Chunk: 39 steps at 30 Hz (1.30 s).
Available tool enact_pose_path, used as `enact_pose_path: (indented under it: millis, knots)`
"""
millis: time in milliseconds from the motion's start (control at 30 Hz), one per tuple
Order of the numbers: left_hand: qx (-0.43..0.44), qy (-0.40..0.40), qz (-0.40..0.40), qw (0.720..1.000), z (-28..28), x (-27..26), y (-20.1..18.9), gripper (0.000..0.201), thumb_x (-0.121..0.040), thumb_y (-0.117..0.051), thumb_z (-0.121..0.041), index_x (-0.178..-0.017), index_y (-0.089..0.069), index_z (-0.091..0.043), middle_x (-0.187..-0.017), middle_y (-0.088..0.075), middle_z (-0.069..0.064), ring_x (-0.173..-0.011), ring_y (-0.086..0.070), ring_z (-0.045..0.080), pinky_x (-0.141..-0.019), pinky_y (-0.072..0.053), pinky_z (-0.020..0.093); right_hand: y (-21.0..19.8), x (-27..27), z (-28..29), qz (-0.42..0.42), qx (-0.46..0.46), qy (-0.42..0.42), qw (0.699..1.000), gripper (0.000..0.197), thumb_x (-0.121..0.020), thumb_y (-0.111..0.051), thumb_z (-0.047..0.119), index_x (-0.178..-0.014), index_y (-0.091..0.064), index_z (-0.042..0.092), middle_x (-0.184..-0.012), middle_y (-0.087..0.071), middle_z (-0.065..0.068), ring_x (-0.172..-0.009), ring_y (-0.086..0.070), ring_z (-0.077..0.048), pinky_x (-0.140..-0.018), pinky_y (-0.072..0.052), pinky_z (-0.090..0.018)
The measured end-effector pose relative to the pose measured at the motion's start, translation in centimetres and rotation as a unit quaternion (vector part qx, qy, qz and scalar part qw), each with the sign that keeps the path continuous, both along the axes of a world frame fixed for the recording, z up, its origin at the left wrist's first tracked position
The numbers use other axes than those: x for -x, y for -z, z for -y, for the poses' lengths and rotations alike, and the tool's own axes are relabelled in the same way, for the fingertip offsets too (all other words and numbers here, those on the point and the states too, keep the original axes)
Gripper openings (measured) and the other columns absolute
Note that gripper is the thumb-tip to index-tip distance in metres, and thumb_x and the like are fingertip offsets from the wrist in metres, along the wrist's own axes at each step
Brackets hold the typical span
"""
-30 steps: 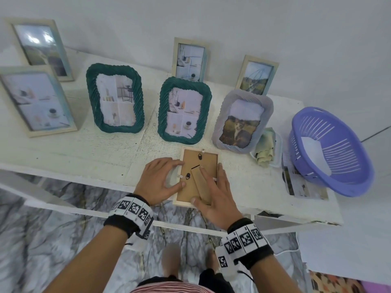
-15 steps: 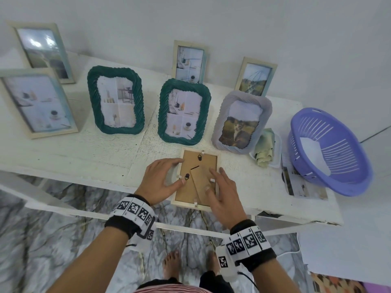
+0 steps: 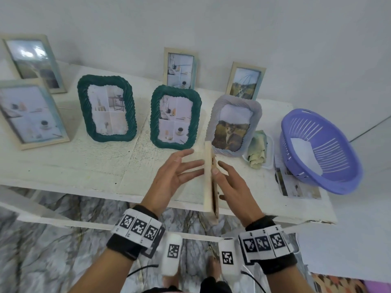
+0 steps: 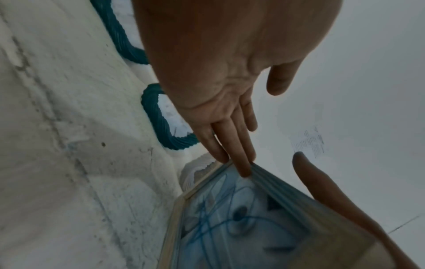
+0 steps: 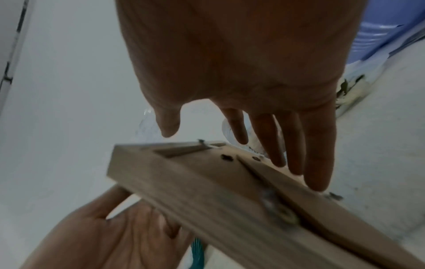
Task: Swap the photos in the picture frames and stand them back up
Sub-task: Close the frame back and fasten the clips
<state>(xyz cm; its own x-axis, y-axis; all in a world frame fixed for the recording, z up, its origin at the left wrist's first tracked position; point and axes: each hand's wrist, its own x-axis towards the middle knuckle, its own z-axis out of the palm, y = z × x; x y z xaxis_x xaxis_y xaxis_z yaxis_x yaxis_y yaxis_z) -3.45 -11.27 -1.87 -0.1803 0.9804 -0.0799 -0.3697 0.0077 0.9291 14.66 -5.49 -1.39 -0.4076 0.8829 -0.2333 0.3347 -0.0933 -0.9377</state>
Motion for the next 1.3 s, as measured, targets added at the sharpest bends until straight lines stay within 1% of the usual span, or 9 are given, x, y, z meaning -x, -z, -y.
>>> enact_pose_path:
  millis: [133,233,367,500,600,700,833,1000,1300]
  knots:
    - [0.03,0.031,-0.097,0.994,-0.7,-1.2,0.0,0.037,-0.106,-0.035,-0.033,-0.128,-0.056,-0.013,-0.118,-0.07,0.009,-0.109,-0.067,0.025,-0.1,-0.047,0.033,-1.1,-1.3,-0.7,0.026,-0.021,0.034,0.999,0.042,-0.085,-0.062,0.054,-0.124,-0.055,0.04,-0.103,-0.07,0.001,-0.092,-0.068,-0.013,-0.077,-0.059,-0.039]
    - [0.077,-0.002,-0.172,0.982,-0.9,-1.4,1.1,0.027,-0.104,-0.04,-0.026,-0.119,-0.061,-0.019,-0.113,-0.071,0.0,-0.101,-0.068,0.01,-0.093,-0.047,0.029,-1.1,-2.9,-1.1,0.013,-0.043,0.083,0.996,0.015,-0.09,-0.056,0.035,-0.099,-0.066,0.029,-0.088,-0.068,-0.017,-0.08,-0.066,-0.033,-0.073,-0.055,-0.05]
    - [0.134,-0.014,-0.178,0.975,-1.1,-1.8,2.4,0.026,-0.101,-0.046,-0.035,-0.123,-0.057,-0.027,-0.122,-0.066,-0.001,-0.101,-0.066,0.008,-0.096,-0.049,0.031,-0.7,-4.0,-1.1,-0.123,0.06,0.15,0.979,0.02,-0.098,-0.043,0.008,-0.102,-0.062,0.004,-0.1,-0.069,-0.021,-0.087,-0.066,-0.033,-0.078,-0.054,-0.048]
    - [0.136,0.001,-0.1,0.986,-1.4,-2.7,2.1,0.029,-0.101,-0.043,-0.038,-0.13,-0.05,-0.035,-0.117,-0.067,-0.003,-0.099,-0.067,0.009,-0.071,-0.052,0.016,0.3,-3.7,-0.5,-0.244,0.171,0.169,0.94,0.031,-0.099,-0.037,0.008,-0.12,-0.056,-0.003,-0.116,-0.065,-0.023,-0.109,-0.061,-0.041,-0.096,-0.047,-0.056]
    - [0.117,-0.036,-0.108,0.987,-1.5,-2.7,2.5,0.03,-0.102,-0.042,-0.037,-0.131,-0.05,-0.038,-0.12,-0.068,0.0,-0.107,-0.066,0.019,-0.085,-0.055,0.033,1.1,-3.1,-0.4,-0.269,0.194,0.154,0.931,0.034,-0.098,-0.037,0.009,-0.125,-0.055,-0.003,-0.121,-0.062,-0.025,-0.115,-0.057,-0.044,-0.101,-0.042,-0.059]
    - [0.092,-0.078,-0.146,0.982,-1.5,-2.1,2.9,0.03,-0.104,-0.041,-0.028,-0.126,-0.052,-0.046,-0.103,-0.072,0.011,-0.088,-0.064,0.031,-0.089,-0.053,0.048,0.4,-2.7,-0.9,-0.184,0.141,0.13,0.964,0.027,-0.1,-0.041,0.008,-0.113,-0.065,0.006,-0.106,-0.07,-0.016,-0.09,-0.067,-0.027,-0.077,-0.055,-0.043]
    - [0.068,-0.111,-0.177,0.976,-1.1,-1.2,2.6,0.032,-0.105,-0.038,-0.021,-0.127,-0.051,-0.041,-0.093,-0.074,-0.005,-0.079,-0.061,0.023,-0.073,-0.051,0.025,-0.2,-3.6,-3.8,0.013,-0.052,0.133,0.99,0.02,-0.097,-0.051,0.013,-0.113,-0.063,0.011,-0.093,-0.071,-0.008,-0.082,-0.068,-0.024,-0.073,-0.057,-0.037]
    - [0.068,-0.127,-0.174,0.974,-0.7,-0.4,2.8,0.033,-0.105,-0.037,-0.02,-0.13,-0.051,-0.038,-0.098,-0.073,0.004,-0.092,-0.066,0.028,-0.086,-0.052,0.042,-0.1,-4.8,-10.7,0.291,-0.255,0.193,0.902,0.034,-0.094,-0.051,0.02,-0.124,-0.056,0.005,-0.113,-0.063,-0.016,-0.101,-0.059,-0.032,-0.087,-0.044,-0.036]
    - [0.054,-0.106,-0.174,0.978,0.0,0.0,2.8,0.033,-0.103,-0.044,-0.027,-0.131,-0.05,-0.043,-0.091,-0.074,0.009,-0.079,-0.063,0.022,-0.074,-0.052,0.03,1.9,-4.8,-16.5,0.457,-0.192,0.076,0.865,0.042,-0.095,-0.05,0.02,-0.132,-0.042,0.002,-0.124,-0.053,-0.027,-0.112,-0.053,-0.042,-0.087,-0.043,-0.042]
